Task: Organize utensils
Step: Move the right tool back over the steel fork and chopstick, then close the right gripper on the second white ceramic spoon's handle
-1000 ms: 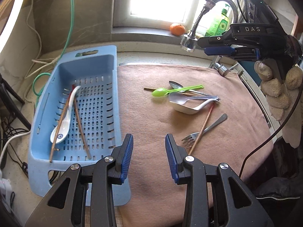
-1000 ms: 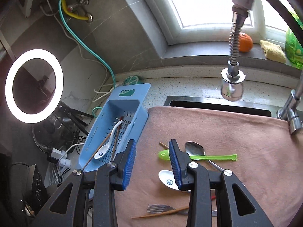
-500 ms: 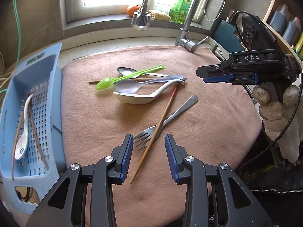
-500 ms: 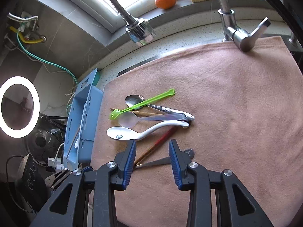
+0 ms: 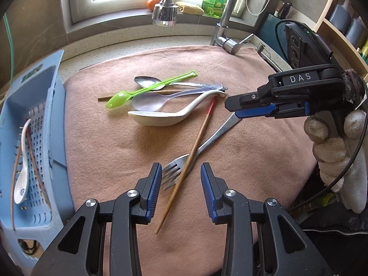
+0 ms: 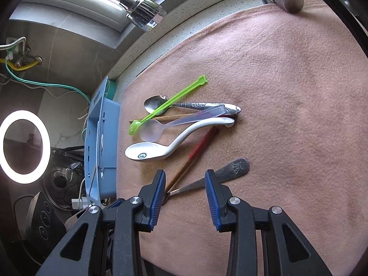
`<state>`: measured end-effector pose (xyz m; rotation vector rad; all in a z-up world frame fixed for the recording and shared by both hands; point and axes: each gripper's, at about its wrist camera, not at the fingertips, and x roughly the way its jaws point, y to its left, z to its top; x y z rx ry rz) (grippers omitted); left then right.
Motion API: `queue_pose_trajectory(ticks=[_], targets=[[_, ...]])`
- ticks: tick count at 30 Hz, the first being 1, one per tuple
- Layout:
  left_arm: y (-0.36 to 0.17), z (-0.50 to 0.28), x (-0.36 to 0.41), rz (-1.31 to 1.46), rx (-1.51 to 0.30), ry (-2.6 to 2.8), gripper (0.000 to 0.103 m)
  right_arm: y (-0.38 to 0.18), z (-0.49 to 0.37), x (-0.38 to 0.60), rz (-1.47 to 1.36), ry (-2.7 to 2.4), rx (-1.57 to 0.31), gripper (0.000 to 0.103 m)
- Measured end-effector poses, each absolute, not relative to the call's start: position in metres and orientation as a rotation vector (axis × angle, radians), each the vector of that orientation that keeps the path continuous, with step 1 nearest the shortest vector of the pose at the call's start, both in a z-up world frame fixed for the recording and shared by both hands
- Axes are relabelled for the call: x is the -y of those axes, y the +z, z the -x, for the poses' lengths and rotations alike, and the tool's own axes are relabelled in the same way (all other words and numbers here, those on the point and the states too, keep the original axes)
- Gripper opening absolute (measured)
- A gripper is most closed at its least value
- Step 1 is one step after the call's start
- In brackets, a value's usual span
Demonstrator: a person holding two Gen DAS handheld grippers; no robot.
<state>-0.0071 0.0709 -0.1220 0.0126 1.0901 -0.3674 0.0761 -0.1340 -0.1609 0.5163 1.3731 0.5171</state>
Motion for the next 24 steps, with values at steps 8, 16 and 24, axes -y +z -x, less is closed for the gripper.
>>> queue_pose_trajectory(ticks=[8,16,24], targets=[[-0.120,-0.024,-0.079,-0.025,-1.114,-0.354,0.039,-0.165,-0.095,0.125,-0.584,0.502,-1.368,0.032],[-0.135,-0.047,-0.095,0.060,-1.169,-0.352,0.040,-0.181,-0.109,0.119,-0.631,0.478,-1.413,0.032],[-0.144,-0.066,-0.092,0.033,-1.191,-0.371,0.045,-0.187,-0.118,0.112,-0.634,0.462,-1.444,0.032]])
